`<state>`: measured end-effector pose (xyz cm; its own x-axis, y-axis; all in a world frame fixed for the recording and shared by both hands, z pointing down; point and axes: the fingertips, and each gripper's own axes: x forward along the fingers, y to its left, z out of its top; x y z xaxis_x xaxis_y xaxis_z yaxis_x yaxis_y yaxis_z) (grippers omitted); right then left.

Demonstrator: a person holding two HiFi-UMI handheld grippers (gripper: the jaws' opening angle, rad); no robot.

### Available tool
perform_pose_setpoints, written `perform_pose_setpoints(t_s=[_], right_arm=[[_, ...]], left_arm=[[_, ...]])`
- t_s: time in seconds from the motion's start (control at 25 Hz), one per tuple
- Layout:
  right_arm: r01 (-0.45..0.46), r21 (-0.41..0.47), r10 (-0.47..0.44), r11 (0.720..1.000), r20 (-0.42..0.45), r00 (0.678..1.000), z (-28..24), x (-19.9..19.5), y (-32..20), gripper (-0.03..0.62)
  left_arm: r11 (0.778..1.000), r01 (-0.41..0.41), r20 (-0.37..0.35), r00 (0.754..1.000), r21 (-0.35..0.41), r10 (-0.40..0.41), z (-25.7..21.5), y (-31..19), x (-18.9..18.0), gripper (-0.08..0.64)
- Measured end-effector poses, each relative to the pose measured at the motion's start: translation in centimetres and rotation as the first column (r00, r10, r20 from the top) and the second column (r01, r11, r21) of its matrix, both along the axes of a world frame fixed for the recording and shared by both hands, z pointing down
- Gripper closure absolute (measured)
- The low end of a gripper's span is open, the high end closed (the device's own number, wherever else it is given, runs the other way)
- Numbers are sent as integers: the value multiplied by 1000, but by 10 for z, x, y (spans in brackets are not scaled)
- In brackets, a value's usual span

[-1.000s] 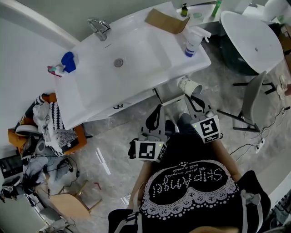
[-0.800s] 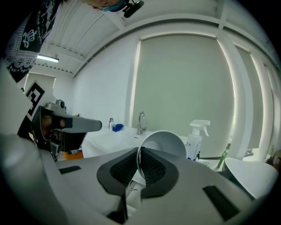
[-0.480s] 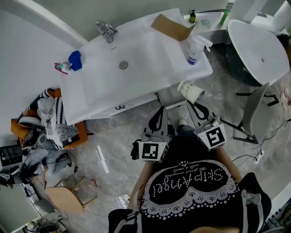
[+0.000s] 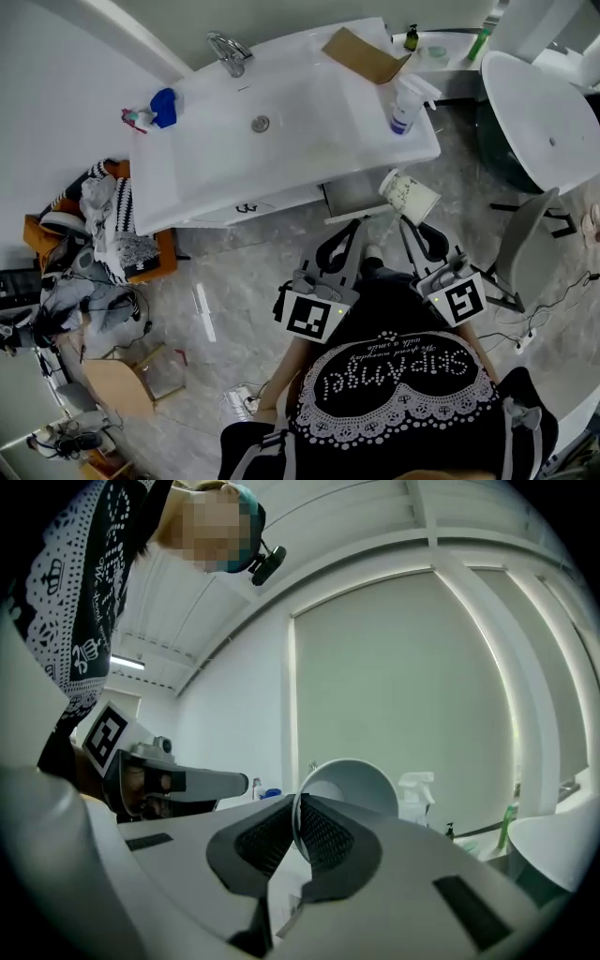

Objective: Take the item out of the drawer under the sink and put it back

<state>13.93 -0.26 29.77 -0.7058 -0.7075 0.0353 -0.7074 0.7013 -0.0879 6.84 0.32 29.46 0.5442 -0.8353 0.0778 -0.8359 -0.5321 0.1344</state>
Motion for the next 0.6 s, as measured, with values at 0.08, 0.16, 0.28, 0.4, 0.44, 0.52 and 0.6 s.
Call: perform_pose_setpoints(t_s=[0.08, 0.16, 0.28, 0.4, 0.44, 0.52, 0.6], right_arm=[[8, -5, -8, 1000, -5, 1000, 0, 8, 5, 568], [24, -7, -25, 1000, -12, 1000, 2, 13, 9, 568], [41, -12, -42, 999, -22, 999, 7, 20, 11, 568], [49, -12, -49, 999, -28, 998, 10, 26, 11, 568], [50, -10, -51, 999, -32, 998, 11, 27, 11, 568], [49, -6, -49, 999, -36, 998, 13, 29, 11, 568], [43, -4, -43, 999, -35, 998, 13, 31, 10, 568]], left_arm=[[999, -23, 19, 1000, -30, 24, 8, 6, 14, 555], [998, -33, 38, 999, -46, 35, 17, 11, 26, 555], [997, -34, 49, 998, -68, 37, 33, 14, 40, 555], [995, -55, 35, 998, -79, 57, 41, 15, 52, 555], [995, -58, 27, 998, -76, 61, 41, 15, 54, 555], [995, -61, 17, 998, -74, 62, 41, 13, 56, 555], [995, -67, 17, 997, -79, 69, 43, 12, 59, 555]])
